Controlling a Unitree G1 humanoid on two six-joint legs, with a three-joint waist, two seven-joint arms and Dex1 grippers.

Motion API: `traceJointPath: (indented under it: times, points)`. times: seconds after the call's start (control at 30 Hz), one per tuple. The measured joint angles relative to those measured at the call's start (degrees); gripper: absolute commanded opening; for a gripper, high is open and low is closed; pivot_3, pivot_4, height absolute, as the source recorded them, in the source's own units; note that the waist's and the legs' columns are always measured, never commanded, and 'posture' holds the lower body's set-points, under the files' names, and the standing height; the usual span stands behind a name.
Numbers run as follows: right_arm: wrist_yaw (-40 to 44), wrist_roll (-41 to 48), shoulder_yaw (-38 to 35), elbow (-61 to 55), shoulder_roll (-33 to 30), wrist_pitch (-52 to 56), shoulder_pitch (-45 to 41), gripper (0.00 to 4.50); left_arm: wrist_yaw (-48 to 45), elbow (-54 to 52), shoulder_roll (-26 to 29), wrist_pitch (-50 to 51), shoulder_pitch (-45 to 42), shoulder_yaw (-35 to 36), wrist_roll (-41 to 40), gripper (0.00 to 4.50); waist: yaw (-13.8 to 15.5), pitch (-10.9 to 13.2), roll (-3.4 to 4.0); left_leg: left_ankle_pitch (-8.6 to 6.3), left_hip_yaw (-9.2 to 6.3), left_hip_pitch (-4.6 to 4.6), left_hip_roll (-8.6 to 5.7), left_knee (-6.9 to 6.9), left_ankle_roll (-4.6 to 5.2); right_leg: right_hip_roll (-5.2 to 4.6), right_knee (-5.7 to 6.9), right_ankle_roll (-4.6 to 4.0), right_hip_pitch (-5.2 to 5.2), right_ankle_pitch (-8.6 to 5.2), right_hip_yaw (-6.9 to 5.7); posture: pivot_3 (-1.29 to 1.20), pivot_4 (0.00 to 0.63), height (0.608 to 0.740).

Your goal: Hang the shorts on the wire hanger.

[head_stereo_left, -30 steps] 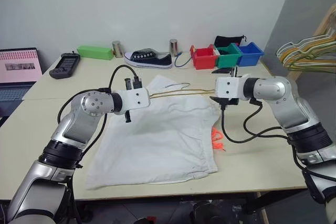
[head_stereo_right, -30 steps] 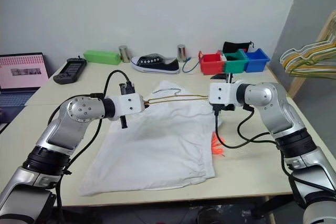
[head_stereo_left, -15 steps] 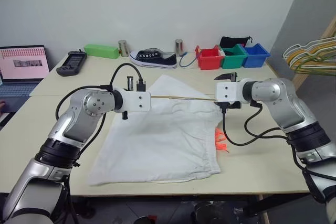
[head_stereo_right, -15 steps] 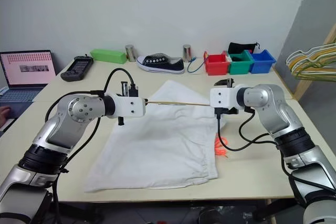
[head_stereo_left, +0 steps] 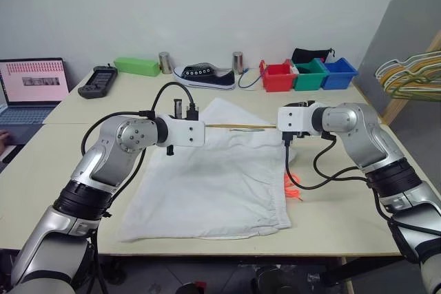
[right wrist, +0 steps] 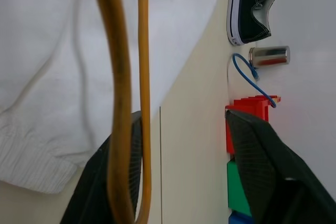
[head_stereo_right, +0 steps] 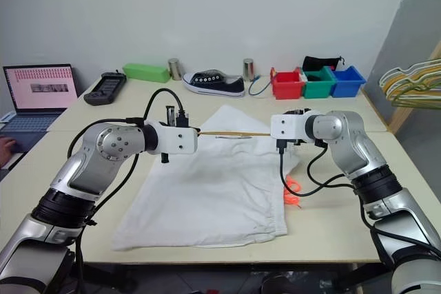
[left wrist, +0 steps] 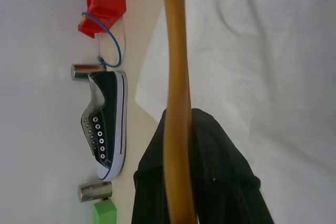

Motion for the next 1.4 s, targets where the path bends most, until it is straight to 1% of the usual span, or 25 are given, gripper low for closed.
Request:
traceJointPath:
  times: [0.03,0.1,0.2,0.23,0.27,0.5,0.57,0.6,0.63,0.73,0.77,0.8,0.87,0.9,1.03,1.1,1.17,1.2,1.27,1.3,1.4]
  points:
    - [0.1,0.0,0.0,0.0,0.0,0.0,0.0,1.48,0.1,0.0,0.0,0.0,0.0,0.0,0.0,0.0,0.0,0.0,0.0,0.0,0.0,0.0,0.0,0.0,0.0,0.0,0.0,0.0,0.0,0.0,0.0,-0.18,0.01,0.74]
    - [0.2,0.0,0.0,0.0,0.0,0.0,0.0,1.13,0.2,0.1,0.0,-0.1,0.0,0.0,0.0,0.0,0.0,0.0,0.0,0.0,0.0,0.0,0.0,0.0,0.0,0.0,0.01,0.0,0.0,0.0,0.0,-0.18,0.01,0.74]
    - [0.3,0.0,0.0,0.0,-0.1,0.0,0.0,0.47,0.6,0.5,0.0,-0.6,-0.2,0.0,0.0,0.0,0.0,0.0,0.0,0.0,-0.01,0.0,0.0,0.0,0.0,0.0,0.01,-0.03,0.0,0.02,-0.01,-0.18,0.006,0.74]
    - [0.3,0.0,0.0,0.0,-0.1,-0.1,0.0,0.2,0.9,0.7,0.0,-0.8,-0.3,0.0,0.0,0.0,0.0,0.0,0.0,0.0,-0.01,0.0,0.0,0.0,0.0,0.0,0.01,-0.17,0.0,0.1,-0.01,-0.18,0.005,0.74]
    - [0.3,0.0,0.1,0.0,-0.1,-0.2,0.0,0.05,1.1,0.9,0.0,-1.0,-0.4,0.0,0.0,0.0,0.0,0.0,0.0,0.0,-0.01,0.0,0.0,0.0,0.0,0.0,0.01,-0.18,0.0,0.11,-0.01,-0.18,0.005,0.74]
    - [0.4,0.0,0.3,0.0,-0.3,-0.3,0.0,0.05,1.8,1.7,0.0,-1.7,-1.0,0.0,0.0,0.0,0.0,0.0,0.0,0.0,-0.01,0.0,-0.01,0.0,0.0,0.0,0.01,-0.19,0.0,0.11,-0.02,-0.18,0.004,0.74]
    - [0.4,0.0,0.3,0.0,-0.4,-0.3,0.0,0.0,1.8,1.9,0.0,-2.2,-1.2,0.0,0.0,0.54,0.0,0.0,0.0,0.0,-0.01,0.0,0.0,0.0,0.0,0.0,0.01,-0.19,0.0,0.11,-0.02,-0.17,0.011,0.74]
    - [0.4,0.1,0.3,0.0,-0.4,-0.2,0.0,0.0,1.6,2.0,-0.1,-2.3,-1.2,0.0,-0.2,0.63,0.0,0.0,0.0,0.0,-0.01,0.0,0.0,0.0,0.0,0.0,0.01,-0.19,0.0,0.11,-0.02,-0.17,0.011,0.74]
    - [0.7,0.2,0.3,0.0,-0.5,0.0,0.0,0.0,1.1,2.0,-0.3,-2.2,-1.2,0.0,-1.0,0.94,0.0,0.0,0.0,0.0,-0.01,0.0,0.0,0.0,0.0,0.0,0.01,-0.19,0.0,0.11,-0.02,-0.17,0.014,0.74]
    - [1.5,0.3,0.3,0.0,-0.5,0.5,0.3,0.0,0.0,2.0,-0.9,-2.1,-1.2,0.4,-4.3,1.65,0.0,0.0,0.0,0.0,-0.01,0.0,0.0,0.0,0.0,0.0,0.01,-0.19,0.01,0.11,-0.02,-0.17,0.014,0.74]
    - [1.6,0.4,0.3,0.0,-0.5,0.8,0.5,0.0,-0.3,1.9,-0.9,-2.1,-1.2,1.1,-5.7,1.75,0.0,0.0,0.0,0.0,-0.01,0.0,0.01,0.0,0.0,0.0,0.01,-0.19,0.0,0.11,-0.03,-0.17,0.014,0.74]
    - [1.8,0.6,0.3,0.1,-0.5,1.3,0.9,0.0,-0.9,1.8,-0.9,-2.1,-1.2,2.3,-7.4,2.04,0.0,0.0,0.0,0.0,-0.01,0.0,0.01,0.0,0.0,0.0,0.01,-0.19,0.0,0.11,-0.03,-0.17,0.017,0.74]
    - [2.2,1.4,0.3,0.5,-0.4,2.0,1.4,0.0,-2.2,1.4,-0.8,-1.9,-1.2,4.3,-10.7,2.41,0.0,0.0,0.0,0.0,-0.02,0.0,0.01,0.0,0.0,0.0,0.01,-0.19,0.0,0.11,-0.03,-0.17,0.021,0.74]
    - [2.9,2.2,0.2,0.8,-0.4,2.6,1.6,0.0,-2.8,1.0,-0.8,-1.4,-1.2,5.0,-12.3,2.71,0.0,0.0,0.0,0.0,-0.01,0.0,0.0,0.0,0.0,0.0,0.01,-0.19,0.02,0.11,-0.03,-0.17,0.021,0.74]
    - [6.1,5.5,-0.9,2.5,-1.6,4.9,2.9,0.0,-6.4,-2.7,-0.6,3.0,-0.3,9.0,-19.8,3.63,0.0,0.0,0.0,0.0,-0.01,0.0,0.0,0.01,0.0,-0.01,0.0,-0.18,0.05,0.1,-0.04,-0.18,0.031,0.74]
    - [8.2,7.1,-1.3,4.3,-4.8,4.9,4.1,0.0,-7.9,-5.7,-0.2,7.5,1.3,11.4,-24.5,4.01,0.1,0.0,0.01,0.0,0.0,0.0,0.0,0.01,0.0,-0.02,-0.01,-0.16,0.05,0.09,-0.03,-0.18,0.034,0.74]
    - [10.7,8.9,-2.9,5.7,-7.3,7.5,5.2,0.0,-8.5,-8.0,0.5,11.8,3.5,13.7,-27.8,4.43,0.1,0.0,0.01,0.0,0.0,0.01,0.01,0.0,0.01,-0.02,-0.01,-0.18,0.05,0.07,-0.03,-0.18,0.036,0.74]
    - [13.7,11.8,-4.9,5.8,-8.0,12.4,5.8,0.0,-8.5,-10.1,0.3,15.6,5.2,15.3,-30.7,4.48,0.1,0.0,0.01,0.0,-0.01,0.01,0.02,0.0,0.01,-0.01,-0.01,-0.18,0.06,0.07,-0.04,-0.18,0.036,0.74]
    - [17.1,15.0,-6.5,5.7,-8.8,17.8,6.5,0.0,-8.4,-12.4,0.0,18.7,6.7,16.0,-33.4,4.48,0.1,0.0,0.0,0.0,-0.03,0.02,0.04,0.01,0.01,0.02,0.0,-0.17,0.08,0.06,-0.06,-0.18,0.04,0.74]
    - [21.4,19.3,-7.9,3.8,-10.1,25.3,7.9,0.0,-7.9,-15.7,-0.6,21.8,8.8,16.7,-35.8,4.48,0.1,0.0,0.01,0.0,-0.02,0.03,0.04,0.01,0.01,0.02,0.0,-0.16,0.11,0.05,-0.03,-0.18,0.044,0.74]
    - [29.0,27.0,-9.8,-0.2,-15.5,38.9,14.0,0.0,-7.1,-21.4,-0.9,27.6,14.5,17.4,-40.1,4.48,0.4,0.0,0.01,-0.01,-0.02,0.07,0.04,0.01,0.02,0.02,-0.02,-0.08,0.15,-0.07,-0.05,-0.18,0.045,0.74]
